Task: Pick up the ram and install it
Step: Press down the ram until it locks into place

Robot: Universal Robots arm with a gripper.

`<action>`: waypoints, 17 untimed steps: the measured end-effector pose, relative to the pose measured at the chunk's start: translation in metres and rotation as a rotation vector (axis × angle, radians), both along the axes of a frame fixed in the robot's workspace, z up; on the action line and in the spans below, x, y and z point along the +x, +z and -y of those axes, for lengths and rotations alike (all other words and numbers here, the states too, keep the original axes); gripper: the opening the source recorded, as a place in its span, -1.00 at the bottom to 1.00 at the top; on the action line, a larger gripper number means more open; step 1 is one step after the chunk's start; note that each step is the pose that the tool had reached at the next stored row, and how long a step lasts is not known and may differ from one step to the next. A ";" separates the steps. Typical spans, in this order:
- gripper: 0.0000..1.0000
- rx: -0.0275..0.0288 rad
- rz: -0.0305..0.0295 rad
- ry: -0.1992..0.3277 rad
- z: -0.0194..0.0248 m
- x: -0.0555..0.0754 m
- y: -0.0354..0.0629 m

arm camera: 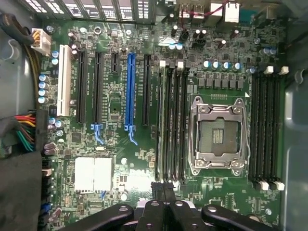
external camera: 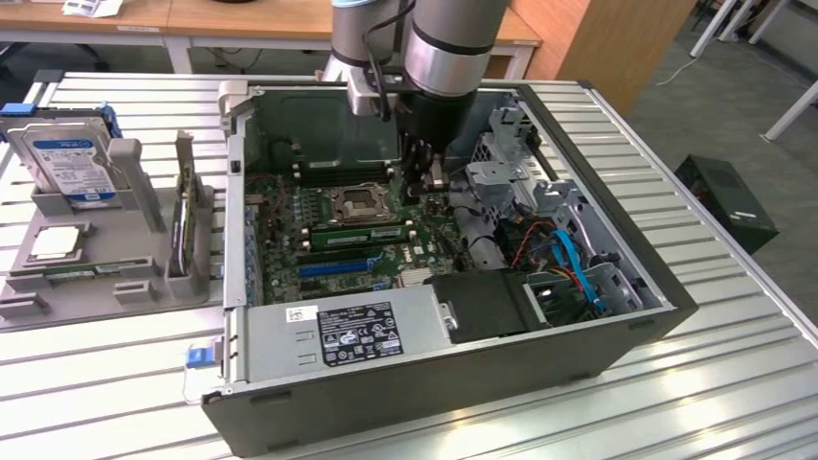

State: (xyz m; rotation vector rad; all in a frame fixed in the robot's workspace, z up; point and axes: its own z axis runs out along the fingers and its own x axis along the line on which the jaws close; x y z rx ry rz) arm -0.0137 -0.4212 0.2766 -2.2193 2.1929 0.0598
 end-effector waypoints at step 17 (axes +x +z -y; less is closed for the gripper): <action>-0.79 0.0002 0.0000 0.000 0.0017 0.004 -0.0288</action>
